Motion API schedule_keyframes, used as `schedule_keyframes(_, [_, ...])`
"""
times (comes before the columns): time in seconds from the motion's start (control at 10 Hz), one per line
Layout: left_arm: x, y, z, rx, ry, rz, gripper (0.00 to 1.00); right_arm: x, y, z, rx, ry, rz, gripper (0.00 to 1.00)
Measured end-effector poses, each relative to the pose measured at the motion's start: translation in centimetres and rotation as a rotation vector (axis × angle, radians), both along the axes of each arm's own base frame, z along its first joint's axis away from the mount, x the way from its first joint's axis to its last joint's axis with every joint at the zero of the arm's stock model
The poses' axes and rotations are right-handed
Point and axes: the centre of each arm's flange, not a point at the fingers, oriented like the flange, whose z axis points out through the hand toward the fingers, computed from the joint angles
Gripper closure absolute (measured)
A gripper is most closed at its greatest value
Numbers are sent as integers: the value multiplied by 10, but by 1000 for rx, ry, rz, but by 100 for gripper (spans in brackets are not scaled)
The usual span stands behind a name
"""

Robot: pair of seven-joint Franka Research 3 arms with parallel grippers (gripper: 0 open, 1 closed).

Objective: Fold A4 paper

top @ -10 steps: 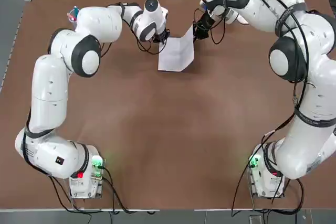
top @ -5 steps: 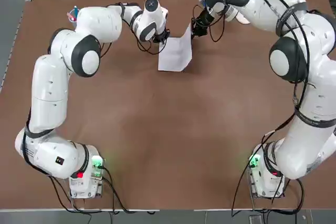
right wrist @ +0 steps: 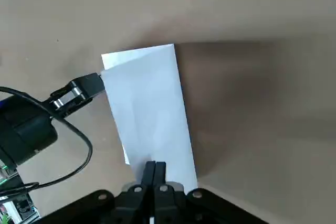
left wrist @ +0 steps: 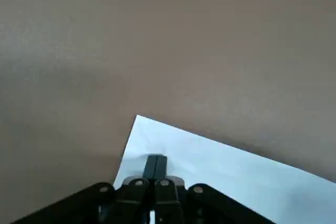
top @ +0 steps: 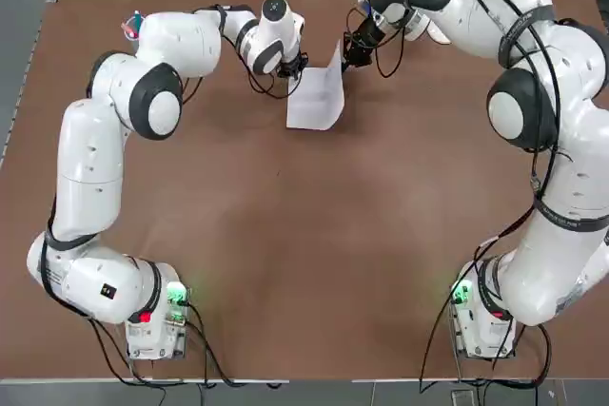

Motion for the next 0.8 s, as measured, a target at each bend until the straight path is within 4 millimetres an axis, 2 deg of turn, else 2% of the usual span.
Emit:
schedule_keyframes(0.4, [0,0,0,0,0,0,99,-2,11,-2,23,-11,-35,98])
schedule_keyframes(0.8, [0,0,0,0,0,0,99,-5,20,-21,1,-25,-44,98])
